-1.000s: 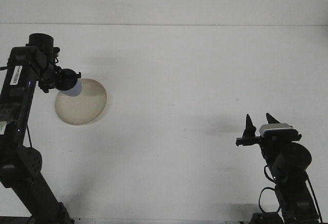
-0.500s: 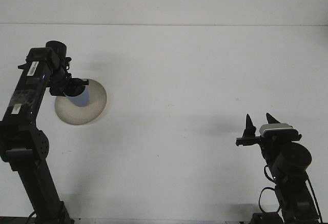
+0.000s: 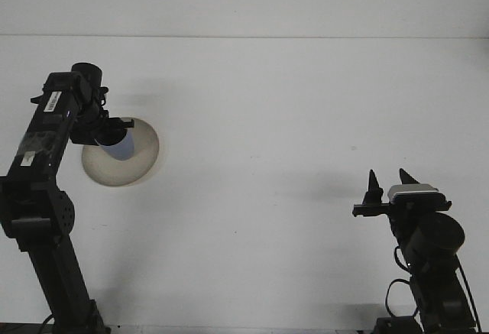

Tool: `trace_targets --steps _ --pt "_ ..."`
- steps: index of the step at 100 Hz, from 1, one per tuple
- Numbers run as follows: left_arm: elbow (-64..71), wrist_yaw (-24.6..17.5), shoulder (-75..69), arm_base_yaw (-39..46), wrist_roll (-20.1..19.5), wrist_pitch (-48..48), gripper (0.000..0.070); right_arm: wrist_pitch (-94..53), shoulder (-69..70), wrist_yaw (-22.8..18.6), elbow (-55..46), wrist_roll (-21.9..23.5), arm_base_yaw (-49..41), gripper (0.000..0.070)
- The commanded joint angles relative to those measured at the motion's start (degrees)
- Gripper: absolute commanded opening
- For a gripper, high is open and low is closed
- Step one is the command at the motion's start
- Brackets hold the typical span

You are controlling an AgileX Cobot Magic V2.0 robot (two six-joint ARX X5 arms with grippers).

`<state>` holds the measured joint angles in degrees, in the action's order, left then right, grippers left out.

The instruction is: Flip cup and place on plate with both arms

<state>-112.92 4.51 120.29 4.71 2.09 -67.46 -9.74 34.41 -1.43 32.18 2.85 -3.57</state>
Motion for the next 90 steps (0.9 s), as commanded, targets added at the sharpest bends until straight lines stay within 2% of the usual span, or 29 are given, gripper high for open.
trace_targets --steps 1,53,90 --pt "-1.1 -0.1 1.7 0.0 0.3 -0.2 0.0267 0.7 0.1 0.2 0.1 0.0 0.1 0.0421" --pt "-1.1 0.0 -8.1 0.2 0.4 -0.2 0.0267 0.7 0.1 0.2 0.1 0.1 0.1 0.0421" --pt "-0.5 0.0 -19.8 -1.0 2.3 -3.0 0.0267 0.7 0.1 0.2 0.1 0.1 0.1 0.0421"
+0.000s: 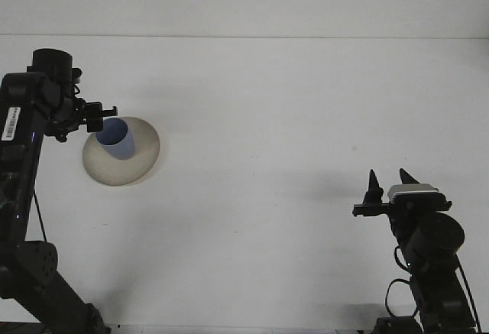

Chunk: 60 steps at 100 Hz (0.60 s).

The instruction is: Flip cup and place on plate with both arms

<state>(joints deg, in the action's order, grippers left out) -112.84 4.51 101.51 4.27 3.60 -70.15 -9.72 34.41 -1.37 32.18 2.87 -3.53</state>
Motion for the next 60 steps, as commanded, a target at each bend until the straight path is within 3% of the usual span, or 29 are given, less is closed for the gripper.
trace_targets --steps 1,21,60 --pt "-0.5 0.0 -1.4 -0.6 0.8 -0.2 0.0267 0.7 0.1 0.1 0.1 0.0 0.0 0.0421" --pt "8.1 0.0 -10.7 -2.6 0.7 3.8 0.0267 0.7 0.1 0.2 0.1 0.0 0.0 0.0421" --pt "39.0 0.0 -36.0 -5.0 0.7 23.1 0.0267 0.7 0.1 0.1 0.1 0.0 0.0 0.0421"
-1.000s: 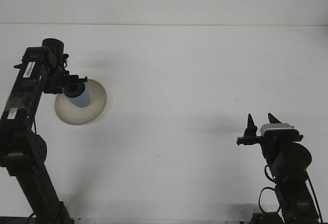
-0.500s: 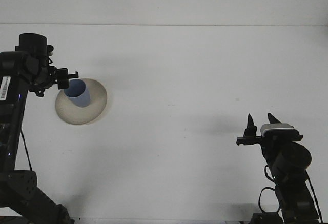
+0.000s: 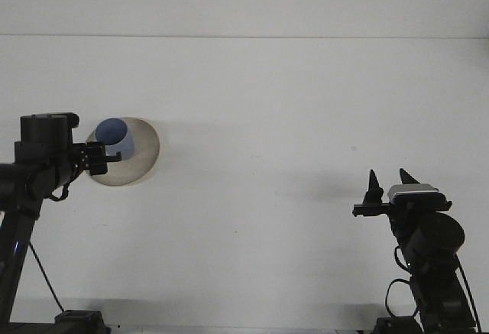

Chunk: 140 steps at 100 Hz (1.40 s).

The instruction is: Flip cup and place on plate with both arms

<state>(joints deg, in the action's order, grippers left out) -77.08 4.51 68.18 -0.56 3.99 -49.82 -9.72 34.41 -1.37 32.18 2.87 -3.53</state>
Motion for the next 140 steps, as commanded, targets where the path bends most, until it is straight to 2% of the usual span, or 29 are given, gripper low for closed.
trace_targets --steps 1,34,47,54,97,106,113,118,125,127,140 --pt "4.0 0.0 -3.4 -0.3 0.3 3.5 0.0267 0.7 0.1 0.1 0.1 0.0 0.0 0.0421" --pt "30.4 0.0 -26.0 -2.3 1.9 22.7 0.0267 0.7 0.1 0.1 0.1 0.1 0.0 0.0421" --pt "37.1 0.0 -33.3 -3.4 1.7 27.4 0.0268 0.7 0.1 0.1 0.1 0.1 0.0 0.0421" --pt "38.9 -0.1 -36.6 -4.0 2.7 29.1 0.027 0.7 0.1 0.1 0.1 0.1 0.0 0.0421" --pt "39.4 -0.1 -41.8 -4.3 2.1 30.0 0.0263 0.7 0.1 0.1 0.1 0.1 0.0 0.0417" --pt "39.4 -0.1 -42.0 -4.3 2.1 30.0 0.0254 0.7 0.1 0.1 0.1 0.1 0.0 0.036" --pt "39.4 -0.1 -42.0 -4.3 2.1 30.0 0.0232 0.7 0.1 0.1 0.1 0.1 0.0 0.024" --pt "39.4 -0.1 -42.0 -4.3 2.1 29.9 0.0149 0.7 0.1 0.1 0.1 0.1 0.0 0.0148" --pt "39.4 -0.1 -42.0 -4.3 2.1 29.8 0.0 0.7 0.1 0.1 0.1 0.1 0.0 0.004" --pt "39.4 -0.1 -42.0 -4.3 2.1 29.8 0.0 0.7 0.1 0.1 0.1 0.1 0.0 0.0018" --pt "39.4 -0.1 -42.0 -4.3 2.1 29.8 0.0008 0.7 0.1 0.1 0.1 0.1 0.0 0.0004"
